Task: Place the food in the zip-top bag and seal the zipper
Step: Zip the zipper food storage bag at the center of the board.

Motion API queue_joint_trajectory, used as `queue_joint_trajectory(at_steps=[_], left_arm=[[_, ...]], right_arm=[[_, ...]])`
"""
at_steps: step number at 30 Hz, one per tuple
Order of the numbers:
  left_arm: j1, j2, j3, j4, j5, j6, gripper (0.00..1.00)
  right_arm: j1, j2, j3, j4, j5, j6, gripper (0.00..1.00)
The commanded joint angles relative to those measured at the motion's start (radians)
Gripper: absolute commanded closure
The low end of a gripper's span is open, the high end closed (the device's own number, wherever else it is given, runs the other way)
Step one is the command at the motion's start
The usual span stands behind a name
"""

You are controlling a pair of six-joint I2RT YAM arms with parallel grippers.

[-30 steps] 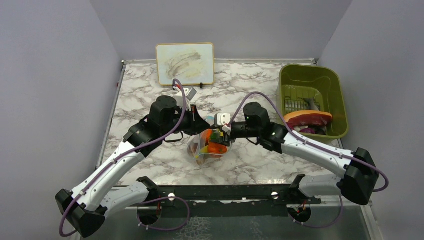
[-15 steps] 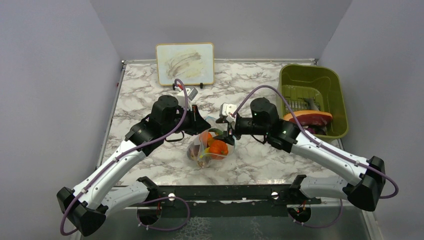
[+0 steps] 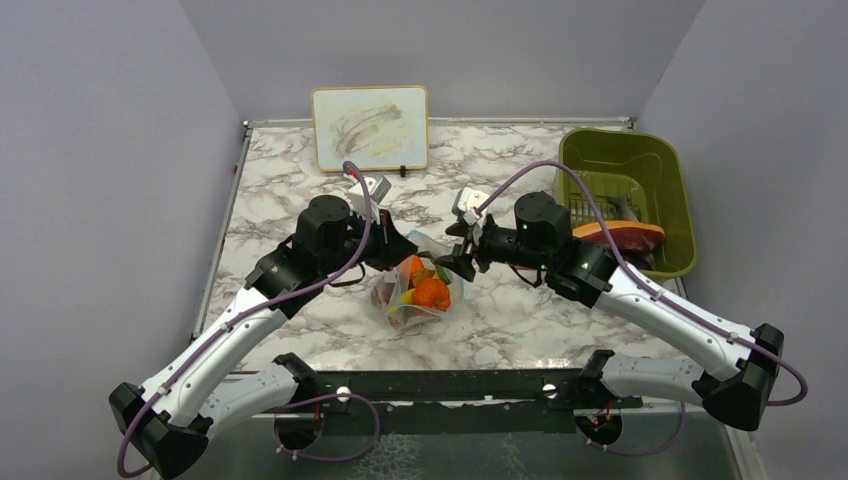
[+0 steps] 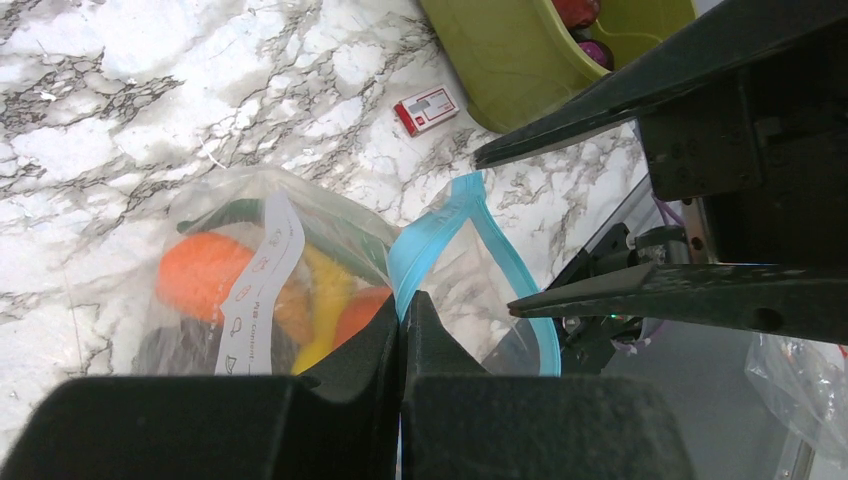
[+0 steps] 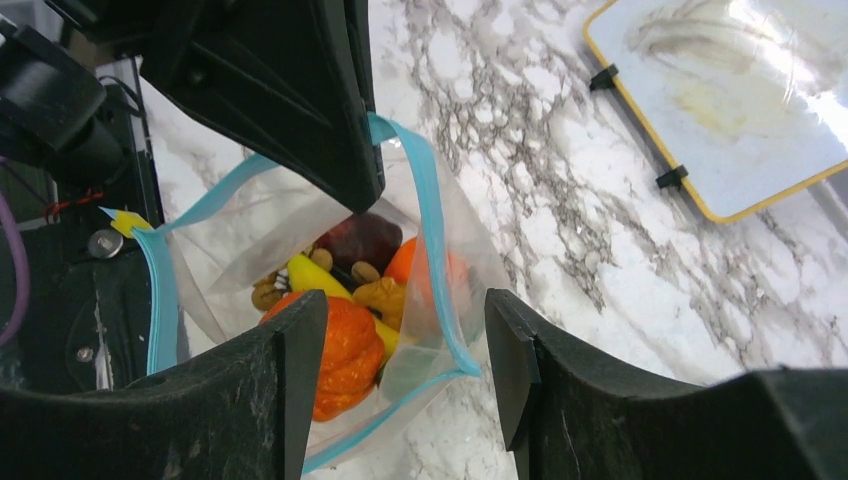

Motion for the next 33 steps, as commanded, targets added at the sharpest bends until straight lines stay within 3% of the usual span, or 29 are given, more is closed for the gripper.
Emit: queue_joint_trajectory(at_steps=[1, 10, 12, 15, 16, 19, 22, 29, 33], left_arm=[[-0.003, -0.013, -0.009, 0.070, -0.004, 0.029, 1.00], [-0.002, -0.030, -0.039, 0.119, 0.050, 0.109, 1.00], [-0.003, -0.031, -0.048, 0.137, 0.086, 0.124, 1.00], [-0.003, -0.042, -0.061, 0.153, 0.112, 0.154, 1.00], [-0.002, -0.048, -0.066, 0.153, 0.118, 0.166, 0.97], [-0.002, -0.083, -0.090, 0.158, 0.170, 0.274, 0.72], [-0.003, -0.153, -0.122, 0.153, 0.200, 0.447, 0.59], [-0.003, -0.355, -0.217, 0.067, 0.342, 0.822, 0.51], [-0.003, -0.393, -0.267, -0.025, 0.435, 0.912, 0.50]], right_arm=[[0.005, 0.035, 0.022, -0.050, 0.051, -0.003, 0.42], [0.005, 0.084, 0.001, 0.048, -0.003, -0.022, 0.60], [0.004, 0.092, -0.002, 0.055, 0.010, -0.014, 0.72], [0.004, 0.075, -0.008, 0.062, 0.054, 0.005, 0.97], [0.005, 0.064, -0.011, 0.064, 0.068, 0.015, 0.99], [0.004, 0.046, -0.011, 0.054, 0.142, 0.073, 0.99], [0.000, 0.064, 0.023, -0.021, 0.235, 0.152, 0.99], [-0.060, 0.141, 0.070, -0.082, 0.186, 0.355, 0.99], [-0.082, 0.175, 0.086, -0.084, 0.158, 0.414, 0.99]])
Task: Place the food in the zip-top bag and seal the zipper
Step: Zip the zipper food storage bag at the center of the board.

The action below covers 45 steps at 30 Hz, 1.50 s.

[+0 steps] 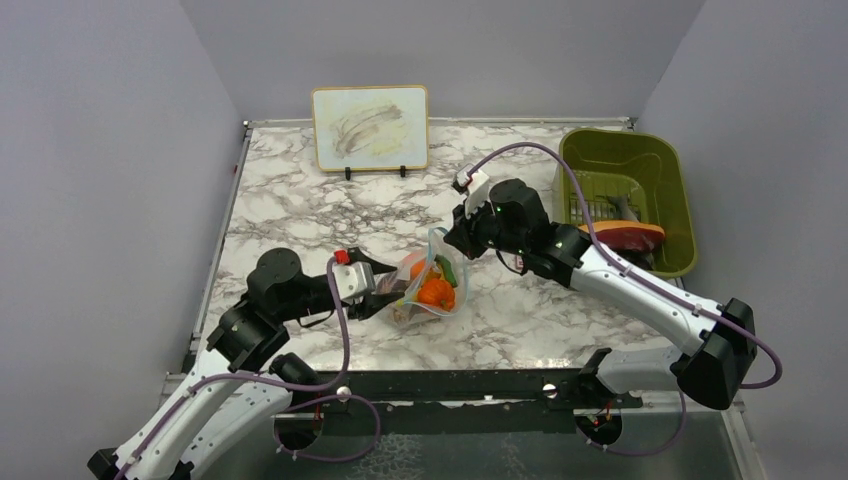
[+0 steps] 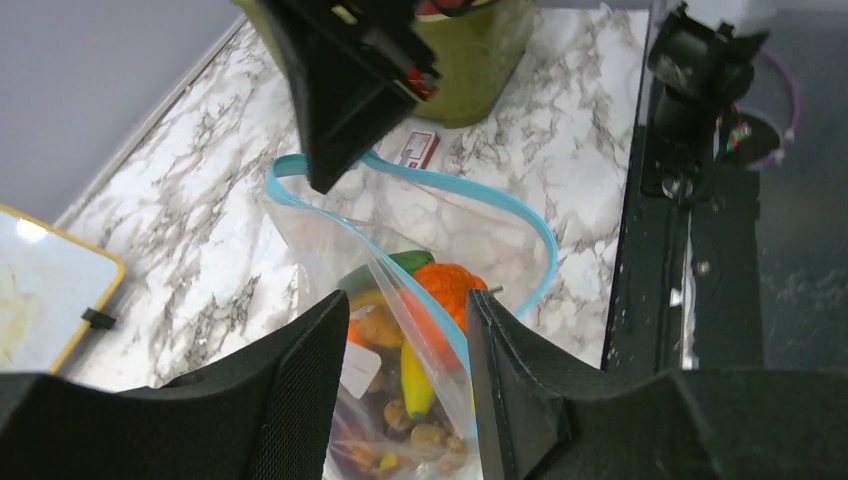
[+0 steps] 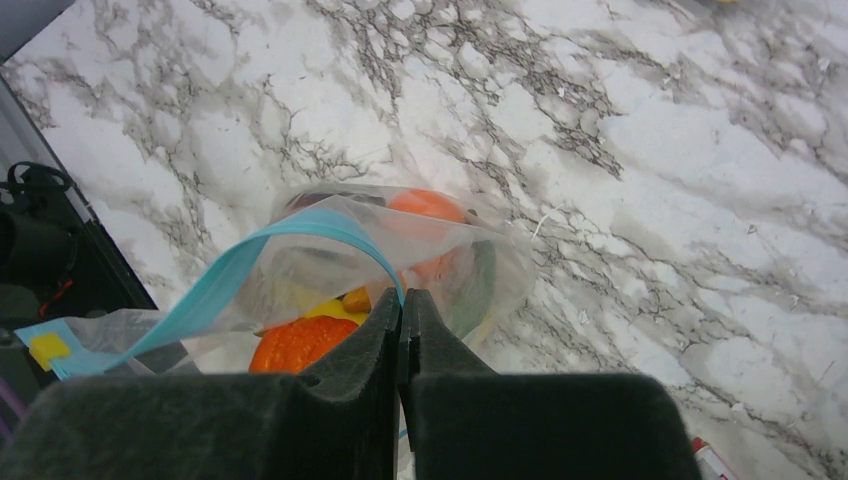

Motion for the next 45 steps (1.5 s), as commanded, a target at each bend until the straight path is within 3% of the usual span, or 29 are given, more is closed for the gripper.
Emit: queue_joint_trajectory(at_steps=[1, 6, 11, 20, 26, 28, 29, 30, 34, 37, 41, 45], left_arm=[[-0.003, -0.033, -0.064, -0.123, 0.178, 0.199, 0.50], [-0.003, -0.106, -0.152, -0.120, 0.303, 0.214, 0.46], [-0.003, -0.150, -0.201, -0.069, 0.171, 0.202, 0.47], [-0.003, -0.139, -0.278, 0.045, 0.133, 0.272, 0.52], [-0.003, -0.135, -0.337, 0.173, 0.100, 0.238, 0.65], [-0.003, -0.142, -0.346, 0.212, 0.071, 0.220, 0.79], [-0.003, -0.146, -0.350, 0.228, 0.062, 0.212, 0.92], [-0.003, -0.146, -0.349, 0.235, 0.060, 0.210, 1.00], [-0.003, -0.129, -0.315, 0.230, 0.071, 0.170, 1.00], [-0.003, -0.109, -0.289, 0.236, 0.072, 0.140, 1.00], [-0.003, -0.080, -0.262, 0.241, 0.094, 0.126, 1.00], [-0.003, -0.047, -0.217, 0.248, 0.087, 0.057, 1.00]], right_arm=[[-0.022, 0.033, 0.035, -0.014, -0.022, 0.117, 0.99], [-0.027, 0.031, 0.033, -0.010, -0.032, 0.124, 0.99], [-0.030, 0.022, 0.021, -0.012, -0.026, 0.131, 0.99], [-0.036, 0.005, 0.010, -0.007, -0.037, 0.123, 0.99], [-0.036, 0.003, -0.001, -0.001, -0.043, 0.125, 0.99], [-0.037, -0.001, -0.003, 0.000, -0.044, 0.124, 0.99], [-0.036, -0.006, -0.004, 0.000, -0.044, 0.125, 0.98], [-0.036, -0.015, -0.006, 0.000, -0.043, 0.120, 0.94], [-0.036, -0.083, 0.017, -0.041, -0.071, 0.061, 0.68], [-0.036, -0.153, -0.001, -0.005, -0.180, -0.035, 0.56], [-0.037, -0.230, -0.059, 0.081, -0.378, -0.164, 0.49], [-0.035, -0.222, -0.073, 0.124, -0.520, -0.218, 0.50]])
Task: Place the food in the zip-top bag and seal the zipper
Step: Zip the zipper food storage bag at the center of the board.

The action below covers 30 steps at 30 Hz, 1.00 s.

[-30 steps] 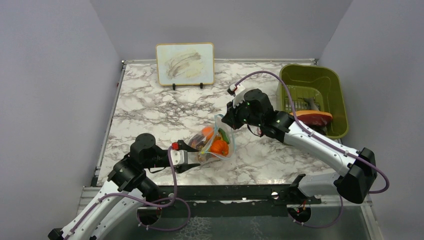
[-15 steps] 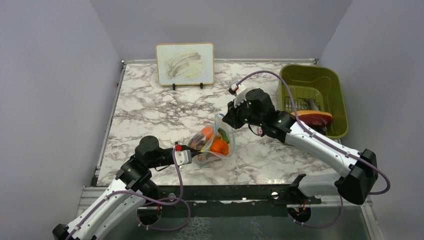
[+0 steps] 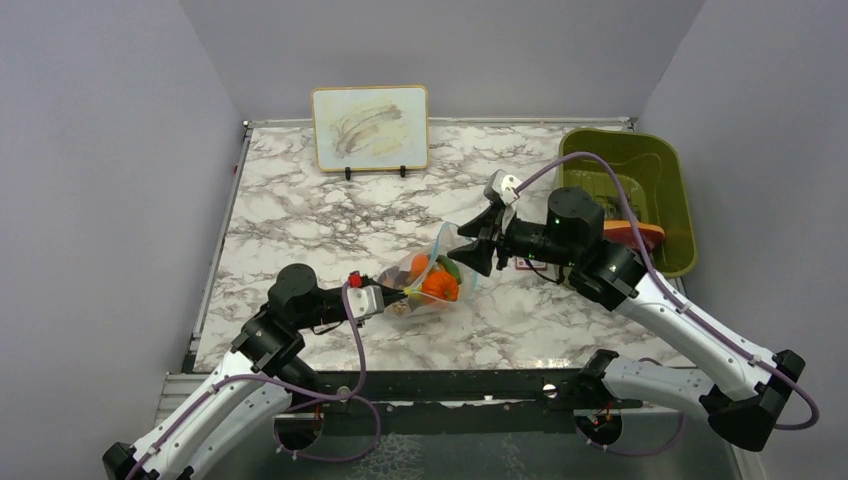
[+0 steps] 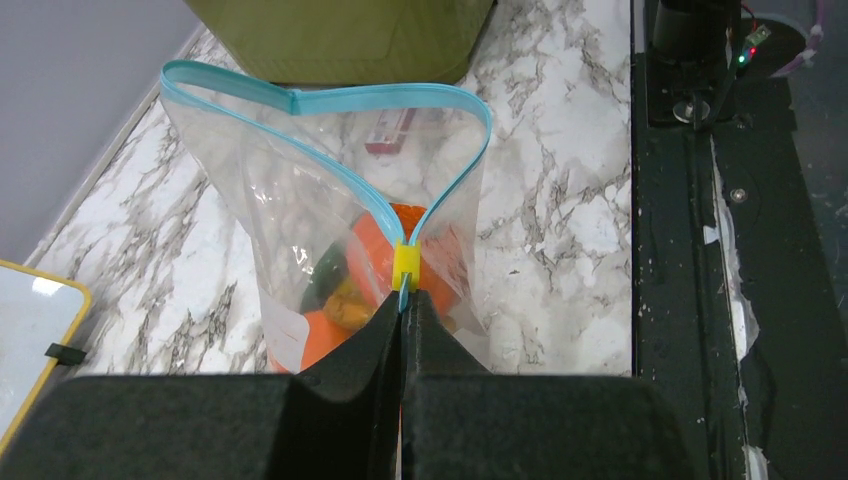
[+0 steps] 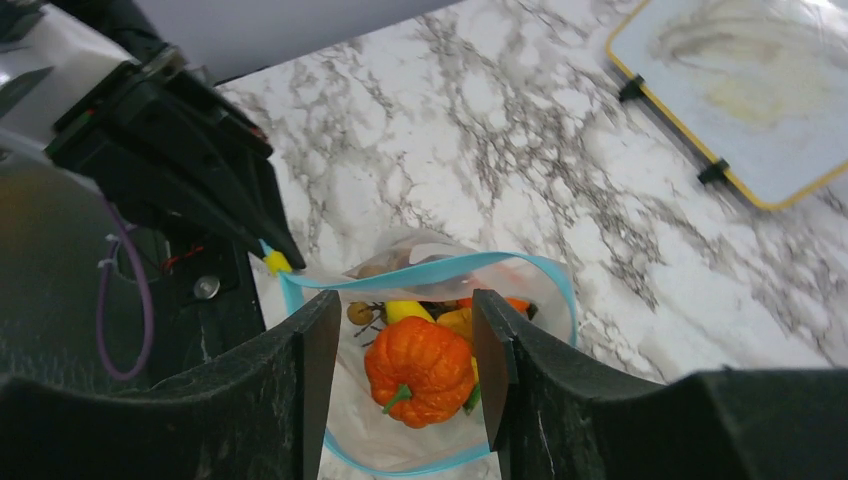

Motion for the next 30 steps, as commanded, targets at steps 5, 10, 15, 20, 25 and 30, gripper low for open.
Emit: queue_joint_trajectory(at_steps=[5, 10, 15, 20, 25, 30], left_arm=[[-0.003, 0.069, 0.127, 0.005, -0.009, -0.094, 1.00], [-0.003, 0.091, 0.166, -0.034, 0.000, -0.108, 1.00], [-0.003, 0.106, 0.190, -0.040, -0.028, -0.162, 1.00], [-0.003, 0.115, 0.202, -0.066, -0.014, -0.155, 1.00], [-0.003, 0.098, 0.179, -0.062, 0.011, -0.153, 1.00], [-0.003, 0.086, 0.175, -0.059, 0.007, -0.147, 1.00]], right_arm=[[0.063, 0.068, -0.021, 0.107, -0.378, -0.219, 0.53], [0.125, 0.114, 0.036, 0.065, -0.362, -0.386, 0.55], [0.181, 0.145, 0.037, 0.060, -0.280, -0.482, 0.59], [0.226, 0.192, 0.075, 0.030, -0.191, -0.527, 0.59], [0.234, 0.201, 0.073, 0.040, -0.107, -0.538, 0.58], [0.236, 0.201, 0.060, 0.028, -0.115, -0.546, 0.68]])
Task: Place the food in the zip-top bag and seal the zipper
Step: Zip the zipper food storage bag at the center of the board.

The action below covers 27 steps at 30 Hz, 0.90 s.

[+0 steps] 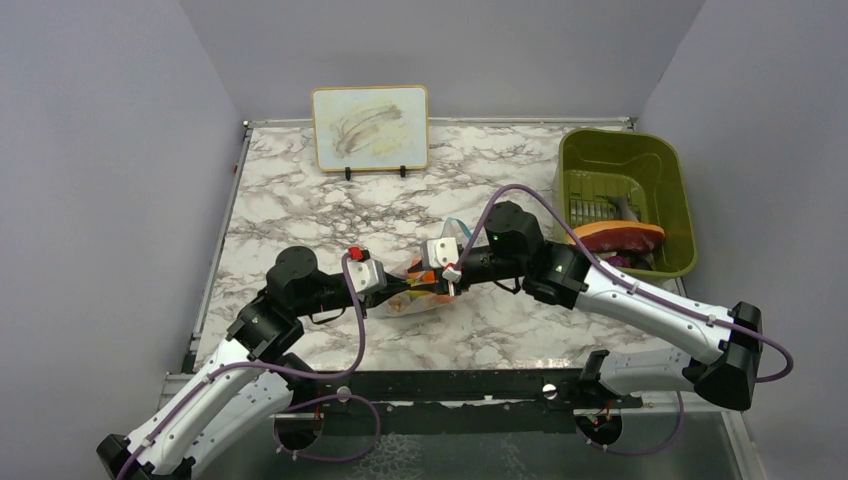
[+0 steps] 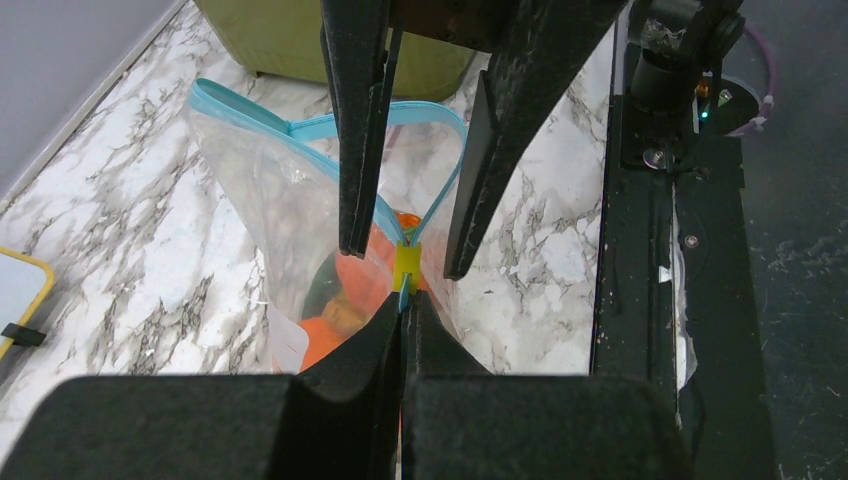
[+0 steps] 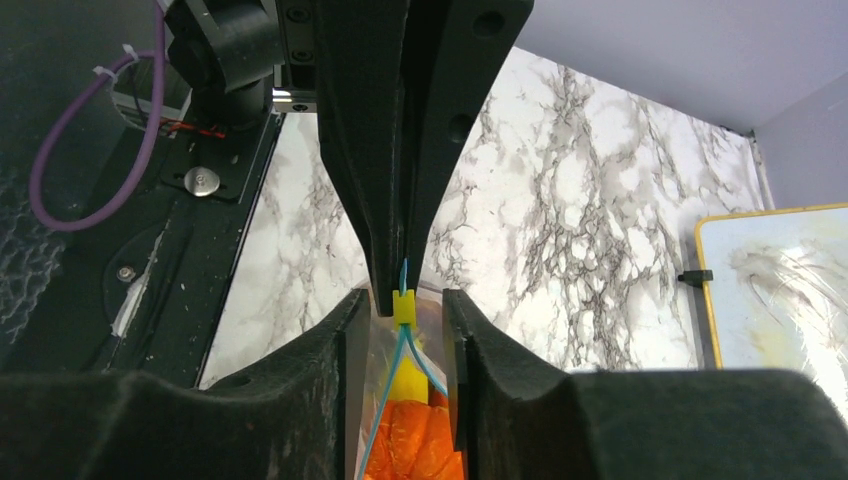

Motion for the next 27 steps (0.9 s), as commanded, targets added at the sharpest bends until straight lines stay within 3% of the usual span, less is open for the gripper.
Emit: queue_joint_trajectory(at_steps=[1, 12, 16, 22, 27], left_arm=[[-0.003, -0.019, 0.010, 0.019, 0.020, -0.001, 1.00], [-0.003, -0.013, 0.024, 0.024, 0.023, -0.001, 1.00], [-0.003, -0.010, 0.030, 0.012, -0.001, -0.004, 1.00], [-0.003, -0.041, 0.065, -0.107, 0.043, 0.139, 1.00], [-0.003, -0.063, 0.105, -0.139, 0.057, 0.153, 1.00]], right_arm=[[0.006, 0.002, 0.014, -0.016, 0.040, -0.027, 0.70], [0.006, 0.033, 0.025, -0.026, 0.044, -0.027, 0.76], [0.006, 0.020, 0.006, 0.019, 0.079, 0.009, 0.98], [0.006, -0.034, -0.035, 0.031, 0.123, 0.046, 0.99], [0.006, -0.084, -0.057, -0.007, 0.135, 0.047, 0.99]])
